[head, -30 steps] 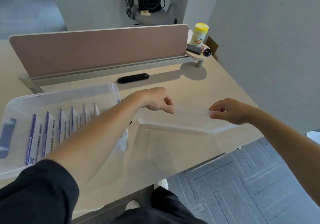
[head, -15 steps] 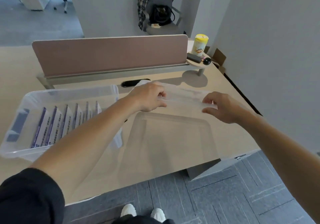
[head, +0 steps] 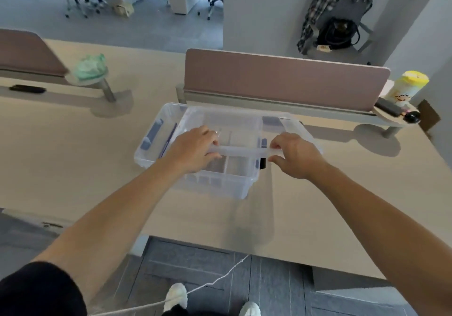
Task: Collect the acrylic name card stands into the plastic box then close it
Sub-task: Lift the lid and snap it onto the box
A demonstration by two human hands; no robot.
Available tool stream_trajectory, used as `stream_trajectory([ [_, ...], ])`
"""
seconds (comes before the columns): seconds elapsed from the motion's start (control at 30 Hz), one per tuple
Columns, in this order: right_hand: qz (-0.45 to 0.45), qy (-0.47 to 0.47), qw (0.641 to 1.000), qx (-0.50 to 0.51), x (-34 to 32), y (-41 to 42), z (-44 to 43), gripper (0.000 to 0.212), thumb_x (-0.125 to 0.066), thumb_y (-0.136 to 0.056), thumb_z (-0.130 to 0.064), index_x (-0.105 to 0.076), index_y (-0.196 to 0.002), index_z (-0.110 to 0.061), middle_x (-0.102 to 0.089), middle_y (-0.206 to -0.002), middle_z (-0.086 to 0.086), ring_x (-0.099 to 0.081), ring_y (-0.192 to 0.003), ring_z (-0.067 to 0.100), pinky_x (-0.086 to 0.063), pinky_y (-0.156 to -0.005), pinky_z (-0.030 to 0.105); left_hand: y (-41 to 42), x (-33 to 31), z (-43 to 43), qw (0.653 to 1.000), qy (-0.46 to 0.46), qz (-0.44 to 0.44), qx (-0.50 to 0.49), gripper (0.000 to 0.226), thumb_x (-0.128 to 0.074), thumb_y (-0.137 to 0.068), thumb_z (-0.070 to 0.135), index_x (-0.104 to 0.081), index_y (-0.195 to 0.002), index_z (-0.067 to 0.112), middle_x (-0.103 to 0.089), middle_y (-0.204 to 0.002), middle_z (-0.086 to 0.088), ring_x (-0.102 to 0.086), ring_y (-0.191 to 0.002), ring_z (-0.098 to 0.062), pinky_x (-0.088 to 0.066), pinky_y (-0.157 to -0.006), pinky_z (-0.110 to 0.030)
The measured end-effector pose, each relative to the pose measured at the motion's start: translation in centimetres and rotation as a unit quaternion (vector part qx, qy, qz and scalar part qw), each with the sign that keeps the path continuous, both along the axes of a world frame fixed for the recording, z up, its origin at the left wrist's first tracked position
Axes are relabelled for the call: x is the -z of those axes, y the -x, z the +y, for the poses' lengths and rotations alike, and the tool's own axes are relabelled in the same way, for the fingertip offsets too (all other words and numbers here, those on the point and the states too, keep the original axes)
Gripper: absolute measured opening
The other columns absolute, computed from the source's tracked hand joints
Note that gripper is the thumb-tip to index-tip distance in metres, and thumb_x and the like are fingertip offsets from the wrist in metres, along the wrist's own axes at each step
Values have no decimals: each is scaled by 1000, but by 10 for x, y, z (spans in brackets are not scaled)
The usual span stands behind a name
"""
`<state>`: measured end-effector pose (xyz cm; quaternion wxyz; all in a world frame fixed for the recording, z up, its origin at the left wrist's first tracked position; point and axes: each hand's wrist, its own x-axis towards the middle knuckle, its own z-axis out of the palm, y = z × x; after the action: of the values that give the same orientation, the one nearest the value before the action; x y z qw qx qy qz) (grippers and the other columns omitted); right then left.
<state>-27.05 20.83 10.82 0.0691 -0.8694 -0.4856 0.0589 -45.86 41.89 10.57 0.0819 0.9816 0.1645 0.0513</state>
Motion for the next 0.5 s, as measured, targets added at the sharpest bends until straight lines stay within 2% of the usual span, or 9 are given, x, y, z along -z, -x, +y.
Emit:
stream_trajectory([
  [0.13, -37, 22, 999, -11, 23, 40, 61, 38, -55, -97, -44, -56, -126, -21, -55, -127, -1, -52, -115, 21, -48, -89, 37, 40, 26, 56, 1000, -11, 1, -3, 42, -60, -92, 43, -59, -127, 21, -56, -121, -6, -56, -110, -26, -47, -83, -38],
  [0.27, -50, 43, 998, 19, 51, 81, 99, 38, -53, -99, -43, -53, -130, -22, -54, -131, -2, -51, -119, 21, -46, -93, 37, 62, 56, 105, 999, 1, 41, -2, 43, -56, -93, 45, -55, -135, 32, -51, -116, -3, -50, -112, -24, -39, -91, -35],
  [0.5, -30, 113, 991, 71, 75, 117, 127, 41, -55, -98, -45, -52, -130, -21, -54, -131, -3, -53, -119, 19, -47, -93, 34, 70, 83, 144, 995, 45, 61, 61, 40, -61, -91, 46, -58, -129, 35, -50, -111, 2, -50, -111, -18, -28, -78, -27],
])
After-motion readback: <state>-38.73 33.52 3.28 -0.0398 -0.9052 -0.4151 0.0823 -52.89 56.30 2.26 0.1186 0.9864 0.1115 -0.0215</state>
